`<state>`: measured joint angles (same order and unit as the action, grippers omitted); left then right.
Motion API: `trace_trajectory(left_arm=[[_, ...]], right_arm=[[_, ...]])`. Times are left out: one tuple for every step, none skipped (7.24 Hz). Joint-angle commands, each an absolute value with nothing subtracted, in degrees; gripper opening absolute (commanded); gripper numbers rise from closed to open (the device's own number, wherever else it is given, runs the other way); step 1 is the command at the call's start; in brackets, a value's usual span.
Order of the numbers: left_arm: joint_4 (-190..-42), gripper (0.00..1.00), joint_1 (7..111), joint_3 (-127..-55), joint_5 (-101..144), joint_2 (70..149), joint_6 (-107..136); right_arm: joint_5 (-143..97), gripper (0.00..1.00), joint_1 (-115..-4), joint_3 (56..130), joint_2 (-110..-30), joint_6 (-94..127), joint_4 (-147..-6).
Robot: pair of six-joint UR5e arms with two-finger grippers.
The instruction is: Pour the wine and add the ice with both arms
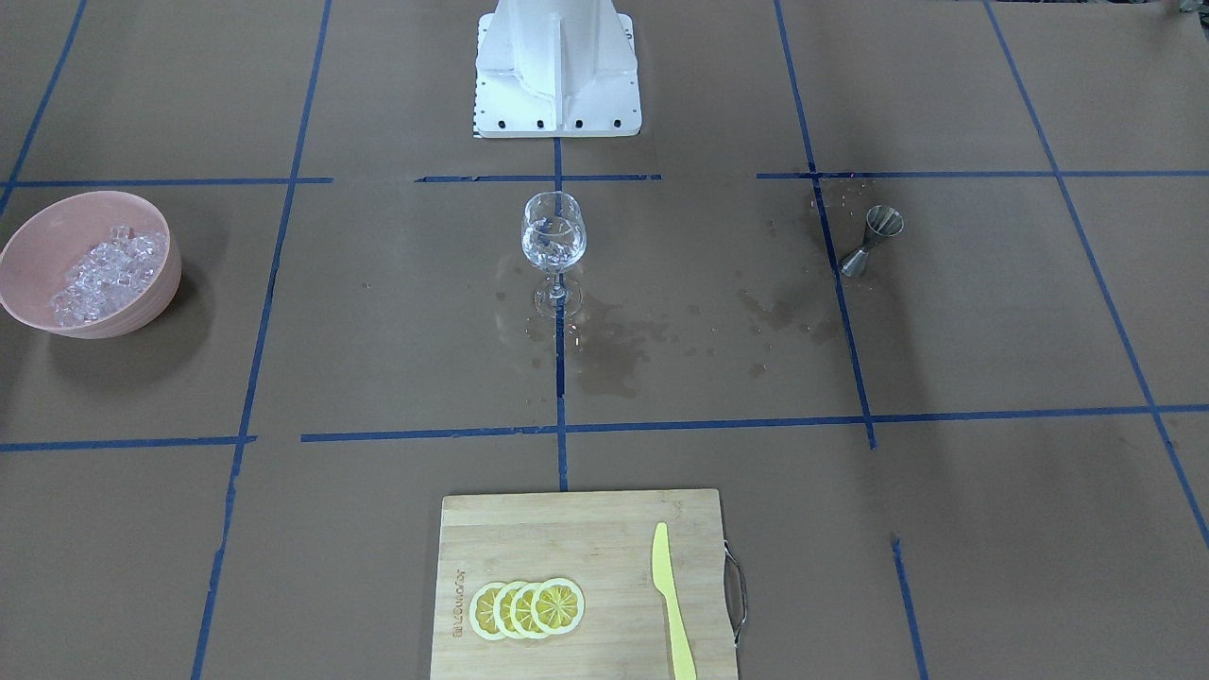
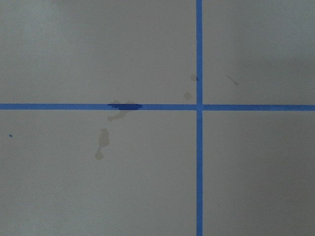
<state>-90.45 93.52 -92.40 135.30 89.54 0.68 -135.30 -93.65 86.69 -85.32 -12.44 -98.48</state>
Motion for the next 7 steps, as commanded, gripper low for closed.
trace_trajectory(left_arm=[[-90.53,1.0,93.52,-92.46,135.35,89.56,1.05],[-90.44,1.0,93.52,-92.55,135.35,89.56,1.05],[-90.53,1.0,93.52,-92.46,135.35,89.56,1.05],[-90.53,1.0,93.52,-92.46,135.35,89.56,1.05],[-90.44,1.0,93.52,-92.63,135.35,89.47,1.14],[-90.53,1.0,93.43,-92.55,135.35,89.56,1.14],[-90.53,1.0,93.43,-92.55,135.35,89.65,1.14]], right_arm=[[-135.26,1.0,-93.69,86.22,-85.43,-12.39,-98.35],[-135.26,1.0,-93.69,86.31,-85.34,-12.31,-98.26],[-135.18,1.0,-93.69,86.31,-85.52,-12.3,-97.13],[-135.0,1.0,-93.69,86.13,-85.78,-11.87,-95.47],[-135.0,1.0,-93.69,86.65,-86.65,-10.56,-94.41],[-135.0,1.0,-93.78,87.1,-87.79,-9.76,-92.83],[-135.0,1.0,-93.87,88.32,-88.59,-7.32,-92.38]])
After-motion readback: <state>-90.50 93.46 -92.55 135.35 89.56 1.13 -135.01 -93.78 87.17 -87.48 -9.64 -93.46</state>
